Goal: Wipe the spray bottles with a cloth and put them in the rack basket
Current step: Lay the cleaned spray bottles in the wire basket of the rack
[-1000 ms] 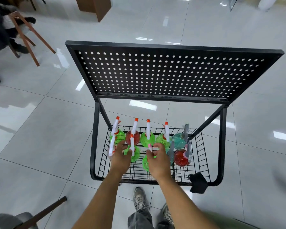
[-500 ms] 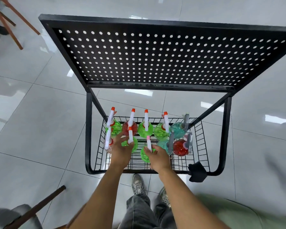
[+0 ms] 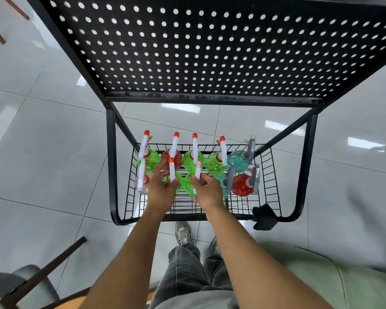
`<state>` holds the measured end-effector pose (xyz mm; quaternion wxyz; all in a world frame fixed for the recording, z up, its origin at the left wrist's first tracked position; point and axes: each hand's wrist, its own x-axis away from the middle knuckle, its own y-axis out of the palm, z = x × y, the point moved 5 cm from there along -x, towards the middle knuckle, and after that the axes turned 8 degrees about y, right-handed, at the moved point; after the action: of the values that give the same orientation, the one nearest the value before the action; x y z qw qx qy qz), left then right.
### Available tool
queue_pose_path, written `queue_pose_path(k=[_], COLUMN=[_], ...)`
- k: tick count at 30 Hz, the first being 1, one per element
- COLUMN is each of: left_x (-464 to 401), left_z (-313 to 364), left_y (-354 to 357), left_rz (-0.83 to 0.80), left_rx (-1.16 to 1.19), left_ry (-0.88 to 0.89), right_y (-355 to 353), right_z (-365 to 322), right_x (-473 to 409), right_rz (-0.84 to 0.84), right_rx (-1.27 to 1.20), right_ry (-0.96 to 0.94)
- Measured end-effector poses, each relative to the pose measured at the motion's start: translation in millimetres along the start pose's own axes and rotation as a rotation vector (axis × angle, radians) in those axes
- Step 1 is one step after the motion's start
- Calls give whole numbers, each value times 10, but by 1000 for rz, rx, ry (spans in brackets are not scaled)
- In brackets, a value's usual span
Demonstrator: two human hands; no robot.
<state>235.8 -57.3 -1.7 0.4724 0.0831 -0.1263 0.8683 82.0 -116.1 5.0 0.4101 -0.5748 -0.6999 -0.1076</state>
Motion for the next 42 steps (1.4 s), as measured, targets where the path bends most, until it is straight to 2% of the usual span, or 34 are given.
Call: queue_pose_path(k=[11,16,21,26,30,33,36,39,42], left_x=[-10,-1,38,82,129,137,169,221,265], left_z=[-6,-28,6,47,84,197,374,589,775], left_y=[-24,12,28,5,-9,-57,-158,-141,117], left_rz=[46,78,77,86,71,63,102,184,150], left_rx=[41,63,76,53,-44,-258,-518,-525,-489], left_ry=[12,33,61,33,-3,42,96,228,376], right_y=[-87,-94,-93,-106,-146,-236,-486,-832,-982], right_z=[42,62,6,-26,-63,-109,-211,-206,-100], right_x=[-162,-123,-46,8,43,82,155,128,-5], right_rz=[8,-62,4,8,13,28,187,440,483], right_rx=[11,119,302,413,509,539,440,318,393], right_ry=[-27,-81,-219,-273,-306,-321,-434,-515,-423])
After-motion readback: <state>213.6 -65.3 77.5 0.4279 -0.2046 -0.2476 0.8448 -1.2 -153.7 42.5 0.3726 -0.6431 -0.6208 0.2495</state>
